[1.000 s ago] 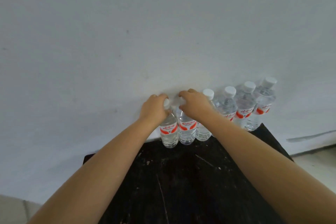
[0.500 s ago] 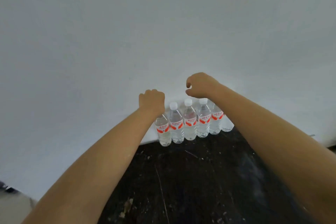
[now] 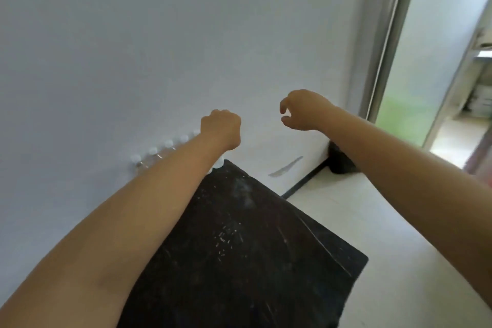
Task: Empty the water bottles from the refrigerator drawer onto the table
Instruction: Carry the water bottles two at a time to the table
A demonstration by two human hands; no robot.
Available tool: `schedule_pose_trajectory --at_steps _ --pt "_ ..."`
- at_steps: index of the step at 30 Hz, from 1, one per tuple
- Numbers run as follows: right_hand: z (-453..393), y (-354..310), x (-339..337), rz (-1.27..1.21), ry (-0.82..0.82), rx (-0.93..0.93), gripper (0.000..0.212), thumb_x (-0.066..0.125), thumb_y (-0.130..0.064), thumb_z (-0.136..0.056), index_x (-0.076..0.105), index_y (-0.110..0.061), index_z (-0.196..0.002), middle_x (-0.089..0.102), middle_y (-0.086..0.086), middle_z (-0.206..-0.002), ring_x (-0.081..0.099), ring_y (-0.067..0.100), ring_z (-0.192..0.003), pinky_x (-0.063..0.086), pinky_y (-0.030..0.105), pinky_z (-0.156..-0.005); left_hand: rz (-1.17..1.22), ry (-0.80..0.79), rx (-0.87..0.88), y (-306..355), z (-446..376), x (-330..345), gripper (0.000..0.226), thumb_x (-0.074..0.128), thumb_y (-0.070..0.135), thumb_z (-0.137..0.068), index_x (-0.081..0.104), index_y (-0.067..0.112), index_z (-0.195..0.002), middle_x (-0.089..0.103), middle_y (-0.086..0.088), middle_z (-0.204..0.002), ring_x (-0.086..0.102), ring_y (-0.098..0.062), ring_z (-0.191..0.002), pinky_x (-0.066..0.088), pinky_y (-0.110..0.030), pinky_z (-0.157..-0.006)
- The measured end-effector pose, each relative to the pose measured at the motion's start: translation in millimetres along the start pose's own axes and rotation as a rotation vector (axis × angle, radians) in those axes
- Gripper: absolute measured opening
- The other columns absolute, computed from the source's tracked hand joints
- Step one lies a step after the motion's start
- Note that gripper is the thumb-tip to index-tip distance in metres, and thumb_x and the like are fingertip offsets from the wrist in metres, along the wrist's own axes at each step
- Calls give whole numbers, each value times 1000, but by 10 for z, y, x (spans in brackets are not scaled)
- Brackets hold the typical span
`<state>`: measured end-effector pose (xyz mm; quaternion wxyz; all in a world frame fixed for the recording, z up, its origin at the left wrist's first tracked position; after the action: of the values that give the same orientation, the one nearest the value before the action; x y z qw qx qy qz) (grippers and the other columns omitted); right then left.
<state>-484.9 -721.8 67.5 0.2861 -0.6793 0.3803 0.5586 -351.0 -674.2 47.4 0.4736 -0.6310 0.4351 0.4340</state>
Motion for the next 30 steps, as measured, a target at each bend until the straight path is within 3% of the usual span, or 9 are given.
schedule_pose_trajectory --at_steps 5,15,20,26,30 --pt "1114 1085 -205 37 -10 222 34 45 -20 -94 58 -8 -122 56 12 -125 52 29 -118 45 37 -95 65 48 258 1475 87 -355 24 43 7 -91 61 6 -107 60 -11 -112 52 -26 -94 45 -32 -79" --pt "3475 3438 -375 57 -92 746 33 46 -20 -94 57 -9 -124 55 12 -129 53 28 -118 44 34 -93 117 46 767 4781 576 -906 34 47 18 -92 57 10 -123 54 -13 -127 49 -30 -120 45 -36 -91" --pt "4487 4549 -472 67 -119 893 32 47 -16 -93 61 -7 -120 57 13 -129 54 29 -118 44 35 -97 171 54 920 6318 883 -1235 35 47 21 -93 57 10 -125 55 -12 -127 51 -30 -120 47 -38 -94" --pt "5518 5774 -395 24 -125 1032 29 49 -16 -91 67 0 -106 66 14 -115 63 29 -103 52 41 -92 228 23 1063 7884 1132 -1418 31 44 24 -95 60 7 -116 60 -13 -120 57 -29 -112 47 -35 -85" --pt "5914 6521 -216 -41 -131 1113 28 48 -18 -91 68 -4 -106 68 12 -111 64 24 -101 51 27 -84 218 -44 1119 8713 1056 -1364 30 42 21 -93 62 9 -113 62 -12 -116 59 -32 -108 51 -39 -88"
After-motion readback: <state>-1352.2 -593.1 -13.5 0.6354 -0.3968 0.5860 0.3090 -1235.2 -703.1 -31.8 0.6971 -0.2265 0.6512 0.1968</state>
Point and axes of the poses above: each hand's wrist, its own z-axis away from the middle knuckle, its own x-axis out of the palm, y = z × x, the point moved 6 cm from there along -z, towards the middle knuckle
